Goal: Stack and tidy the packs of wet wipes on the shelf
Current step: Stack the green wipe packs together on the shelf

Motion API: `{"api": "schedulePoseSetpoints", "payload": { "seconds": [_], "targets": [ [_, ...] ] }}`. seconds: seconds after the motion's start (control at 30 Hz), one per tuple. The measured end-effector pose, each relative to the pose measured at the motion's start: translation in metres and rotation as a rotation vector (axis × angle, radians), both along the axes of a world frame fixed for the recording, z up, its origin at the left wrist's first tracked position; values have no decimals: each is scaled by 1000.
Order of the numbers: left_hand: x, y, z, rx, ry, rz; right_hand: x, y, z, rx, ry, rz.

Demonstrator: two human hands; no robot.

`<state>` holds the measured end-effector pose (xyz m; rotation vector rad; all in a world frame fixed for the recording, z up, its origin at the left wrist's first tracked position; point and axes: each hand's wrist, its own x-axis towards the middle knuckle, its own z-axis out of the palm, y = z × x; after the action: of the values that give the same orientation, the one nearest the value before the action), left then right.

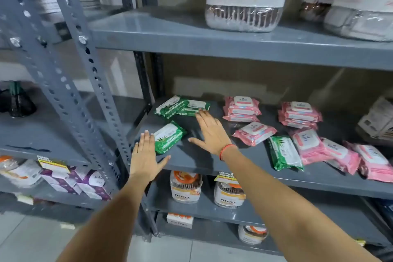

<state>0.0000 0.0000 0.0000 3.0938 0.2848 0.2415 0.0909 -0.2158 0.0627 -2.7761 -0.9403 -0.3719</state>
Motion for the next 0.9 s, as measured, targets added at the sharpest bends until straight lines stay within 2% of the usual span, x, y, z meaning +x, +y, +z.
{"api": "schedulePoseSetpoints", "payload": {
  "seconds": [0.23, 0.57, 0.77, 0.9],
  "targets": [
    [-10, -6, -27, -245, -65, 120, 38, 72, -6, -275, 273, 221],
    [-8, -7, -41, -141, -15, 156, 57, 137, 5, -742, 376, 405],
    [-9, -7, -41, -220, -59, 133, 50, 142, 12, -786, 265, 407],
    [-12, -7, -39, -220, -54, 102, 54, 123, 17, -785, 303, 387]
  ]
}}
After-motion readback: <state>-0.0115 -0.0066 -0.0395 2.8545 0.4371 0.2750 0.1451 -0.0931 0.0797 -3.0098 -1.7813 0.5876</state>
